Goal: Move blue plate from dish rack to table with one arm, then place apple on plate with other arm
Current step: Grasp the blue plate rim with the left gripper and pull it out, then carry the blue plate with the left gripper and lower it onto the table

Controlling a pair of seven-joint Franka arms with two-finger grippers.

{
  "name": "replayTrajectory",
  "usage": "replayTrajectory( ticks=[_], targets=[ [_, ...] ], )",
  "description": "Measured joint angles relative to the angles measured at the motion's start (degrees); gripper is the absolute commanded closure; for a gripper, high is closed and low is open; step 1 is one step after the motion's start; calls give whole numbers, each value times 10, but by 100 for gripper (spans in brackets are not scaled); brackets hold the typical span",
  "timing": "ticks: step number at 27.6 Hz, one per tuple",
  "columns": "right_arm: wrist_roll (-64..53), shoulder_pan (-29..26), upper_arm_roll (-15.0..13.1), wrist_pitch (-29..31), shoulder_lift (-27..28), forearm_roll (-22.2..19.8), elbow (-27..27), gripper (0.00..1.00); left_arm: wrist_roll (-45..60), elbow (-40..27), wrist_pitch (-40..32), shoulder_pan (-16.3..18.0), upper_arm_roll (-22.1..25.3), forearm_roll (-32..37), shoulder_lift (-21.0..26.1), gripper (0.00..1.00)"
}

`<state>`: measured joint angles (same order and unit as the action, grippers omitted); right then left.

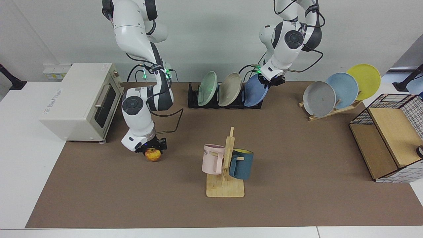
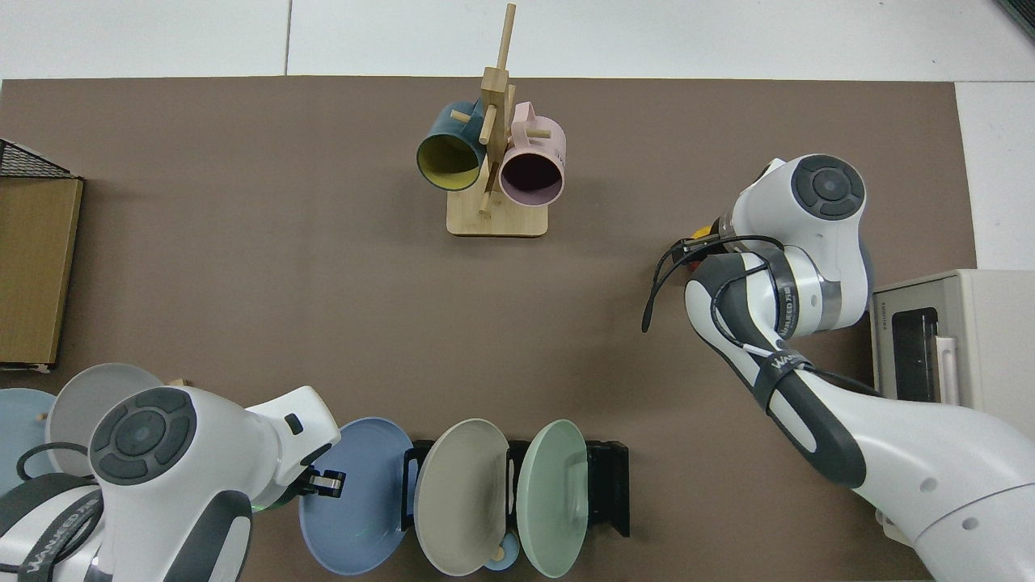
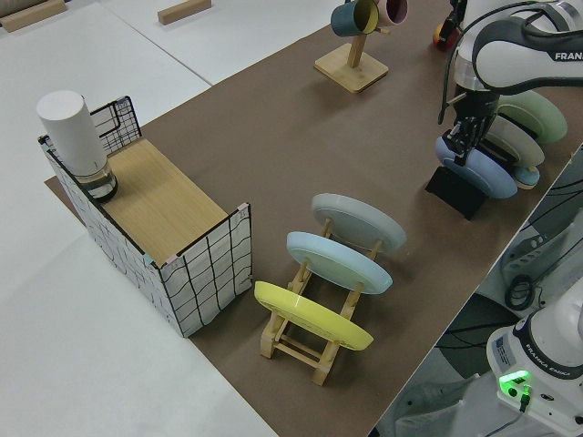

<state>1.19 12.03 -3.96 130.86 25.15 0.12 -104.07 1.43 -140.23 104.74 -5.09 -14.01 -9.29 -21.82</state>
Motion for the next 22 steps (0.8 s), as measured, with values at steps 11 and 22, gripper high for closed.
replayTrajectory(
  ticks=[11,22],
  targets=[
    [0,-1,-2,-51,-33,-1,19,100,0,18,-34,0,3,41,-10,100],
    [0,3,0,-137,-127,-1,22,100,-2,120,-83,42,15,64,-7,100]
  ],
)
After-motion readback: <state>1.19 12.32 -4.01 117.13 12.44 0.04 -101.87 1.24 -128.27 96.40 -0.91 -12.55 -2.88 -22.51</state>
